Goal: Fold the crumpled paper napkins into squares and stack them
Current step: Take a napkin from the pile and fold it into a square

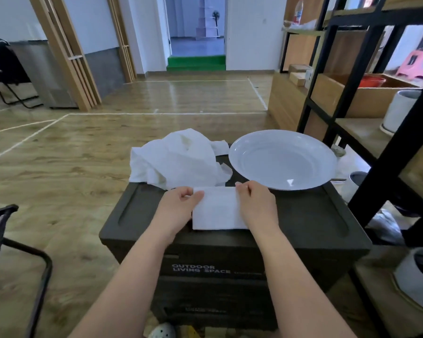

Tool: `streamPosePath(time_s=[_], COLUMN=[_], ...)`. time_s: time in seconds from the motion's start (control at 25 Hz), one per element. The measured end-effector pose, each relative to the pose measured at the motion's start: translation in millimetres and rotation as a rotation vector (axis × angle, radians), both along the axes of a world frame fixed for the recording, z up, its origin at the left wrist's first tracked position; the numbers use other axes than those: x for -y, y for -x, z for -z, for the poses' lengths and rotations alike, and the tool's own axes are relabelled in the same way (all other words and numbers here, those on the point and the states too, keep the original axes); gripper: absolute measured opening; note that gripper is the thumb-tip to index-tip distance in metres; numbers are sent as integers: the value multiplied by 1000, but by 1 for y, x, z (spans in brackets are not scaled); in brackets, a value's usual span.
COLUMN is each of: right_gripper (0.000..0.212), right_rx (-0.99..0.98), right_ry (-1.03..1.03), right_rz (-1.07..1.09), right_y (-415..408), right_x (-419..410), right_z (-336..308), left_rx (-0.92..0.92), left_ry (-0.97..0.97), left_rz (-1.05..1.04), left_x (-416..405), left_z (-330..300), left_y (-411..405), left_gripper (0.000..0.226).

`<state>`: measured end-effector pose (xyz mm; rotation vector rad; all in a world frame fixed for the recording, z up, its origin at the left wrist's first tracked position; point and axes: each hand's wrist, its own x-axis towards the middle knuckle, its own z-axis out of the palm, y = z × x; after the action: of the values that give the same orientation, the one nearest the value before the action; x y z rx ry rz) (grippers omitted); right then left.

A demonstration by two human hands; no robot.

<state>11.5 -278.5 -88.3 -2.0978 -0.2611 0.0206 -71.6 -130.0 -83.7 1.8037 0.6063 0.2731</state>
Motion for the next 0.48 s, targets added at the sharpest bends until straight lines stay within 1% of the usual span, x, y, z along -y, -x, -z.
streamPosePath(time_s=[0.08,0.16,0.28,0.48], right_gripper=[28,23,22,22], right_rx=[5,36,101,117], right_ry=[140,226,283,364], right_rz=[-29,-25,26,82], right_y=[-1,-2,0,5], right_x=[-3,-4,0,3], right_z=[4,6,11,9], left_rx=[48,66,-6,-78], left_ry=[-207,-345,-555,-662], left_rz=[-43,-70,-74,-34], left_x=[1,-3,-9,-3], left_z=[12,18,19,20], left_y=[-1,-3,-4,-1], left_gripper=[21,18,14,21])
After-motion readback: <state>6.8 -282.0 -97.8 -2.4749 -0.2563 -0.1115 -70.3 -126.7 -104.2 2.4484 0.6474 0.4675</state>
